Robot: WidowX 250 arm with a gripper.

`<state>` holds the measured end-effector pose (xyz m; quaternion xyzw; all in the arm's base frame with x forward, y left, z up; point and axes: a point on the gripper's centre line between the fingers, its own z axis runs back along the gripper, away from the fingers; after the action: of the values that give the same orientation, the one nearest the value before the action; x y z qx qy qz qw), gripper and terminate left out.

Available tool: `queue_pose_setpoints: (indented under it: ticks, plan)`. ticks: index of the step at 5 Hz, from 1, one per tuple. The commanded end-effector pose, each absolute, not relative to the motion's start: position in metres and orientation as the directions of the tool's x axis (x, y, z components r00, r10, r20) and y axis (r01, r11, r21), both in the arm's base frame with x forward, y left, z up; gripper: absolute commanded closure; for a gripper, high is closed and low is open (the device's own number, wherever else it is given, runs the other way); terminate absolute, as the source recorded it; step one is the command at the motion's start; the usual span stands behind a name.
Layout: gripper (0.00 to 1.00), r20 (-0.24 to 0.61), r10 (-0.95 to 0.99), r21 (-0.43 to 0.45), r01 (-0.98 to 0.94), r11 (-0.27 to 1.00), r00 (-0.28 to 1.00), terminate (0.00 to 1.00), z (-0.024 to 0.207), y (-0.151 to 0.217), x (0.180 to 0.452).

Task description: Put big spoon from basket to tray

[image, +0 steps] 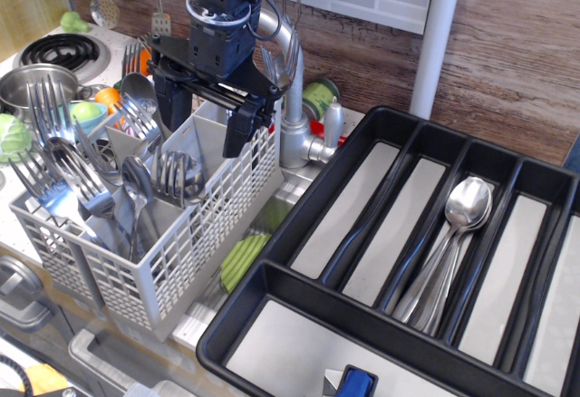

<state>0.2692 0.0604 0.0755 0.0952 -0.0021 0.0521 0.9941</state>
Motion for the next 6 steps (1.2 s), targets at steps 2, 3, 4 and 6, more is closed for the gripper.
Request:
queue_pose_setpoints:
  ticks: [2, 3, 4, 6]
  plan:
    - [0.0, -0.01, -0.086, 0.2, 0.086, 0.976, 0.996, 0.0, 0.082, 0.055, 0.266]
    - [0.0, -0.047, -0.237, 0.232, 0.241, 0.942, 0.97, 0.0, 0.086, 0.052, 0.264]
    - [0.0, -0.076, -0.355, 0.273, 0.362, 0.891, 0.932, 0.0, 0.085, 0.053, 0.261]
    - [0.0, -0.043, -0.445, 0.302, 0.436, 0.848, 0.894, 0.0, 0.072, 0.064, 0.255]
